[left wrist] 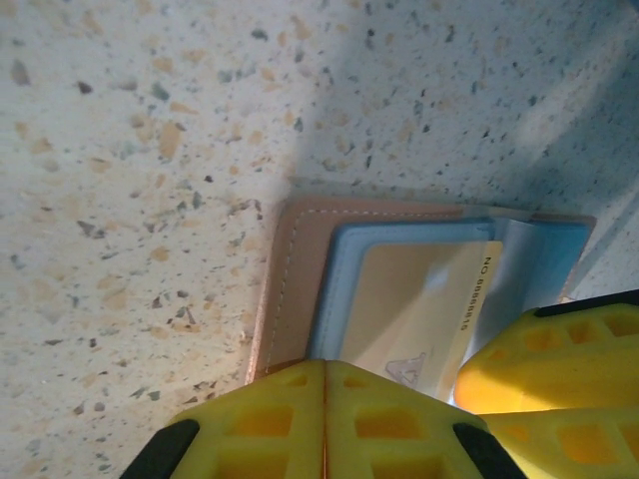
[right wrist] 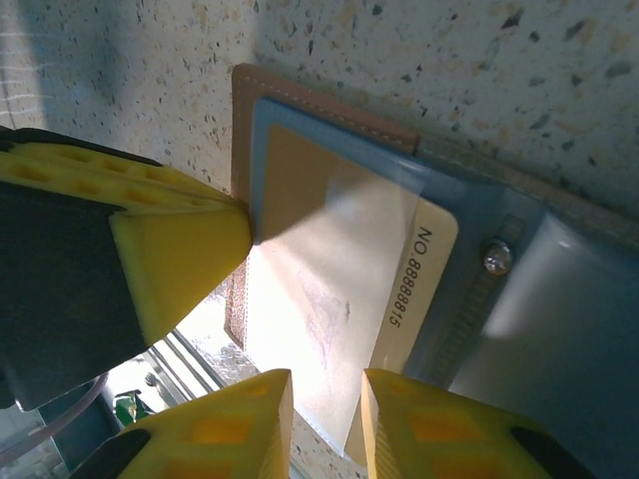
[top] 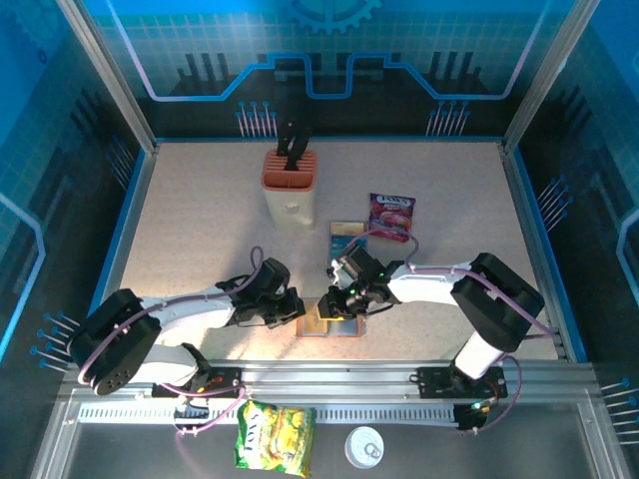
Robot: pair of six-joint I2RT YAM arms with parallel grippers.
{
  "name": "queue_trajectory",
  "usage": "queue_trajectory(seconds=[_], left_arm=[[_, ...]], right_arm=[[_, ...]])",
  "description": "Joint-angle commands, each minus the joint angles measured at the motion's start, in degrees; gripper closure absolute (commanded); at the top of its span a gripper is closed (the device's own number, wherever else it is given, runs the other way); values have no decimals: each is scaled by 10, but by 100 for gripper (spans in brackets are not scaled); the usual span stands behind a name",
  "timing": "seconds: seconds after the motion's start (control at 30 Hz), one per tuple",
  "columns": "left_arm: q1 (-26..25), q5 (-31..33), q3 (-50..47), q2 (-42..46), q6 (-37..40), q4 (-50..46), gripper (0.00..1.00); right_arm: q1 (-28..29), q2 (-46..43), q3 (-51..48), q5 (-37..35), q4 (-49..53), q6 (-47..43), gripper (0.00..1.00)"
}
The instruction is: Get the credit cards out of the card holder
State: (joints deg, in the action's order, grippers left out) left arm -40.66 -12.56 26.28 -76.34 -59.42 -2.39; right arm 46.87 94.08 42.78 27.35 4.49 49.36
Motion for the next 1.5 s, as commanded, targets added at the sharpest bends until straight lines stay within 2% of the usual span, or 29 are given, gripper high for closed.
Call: queue_trajectory(seconds=[0.0, 0.2, 0.63, 1.47], left_arm=[[4, -12, -8, -10, 18, -4, 93], [4, -6, -6, -12, 21, -15, 93], [4, -4, -5, -11, 23, -24, 93], [-8, -19, 47, 17, 32, -68, 93]], right_arm=[[9, 12, 7, 10, -13, 6, 76], [8, 23, 5, 4, -6, 4, 76], [8, 6, 20, -38, 78, -23, 76], [-2, -43, 25, -41, 110, -43, 76]])
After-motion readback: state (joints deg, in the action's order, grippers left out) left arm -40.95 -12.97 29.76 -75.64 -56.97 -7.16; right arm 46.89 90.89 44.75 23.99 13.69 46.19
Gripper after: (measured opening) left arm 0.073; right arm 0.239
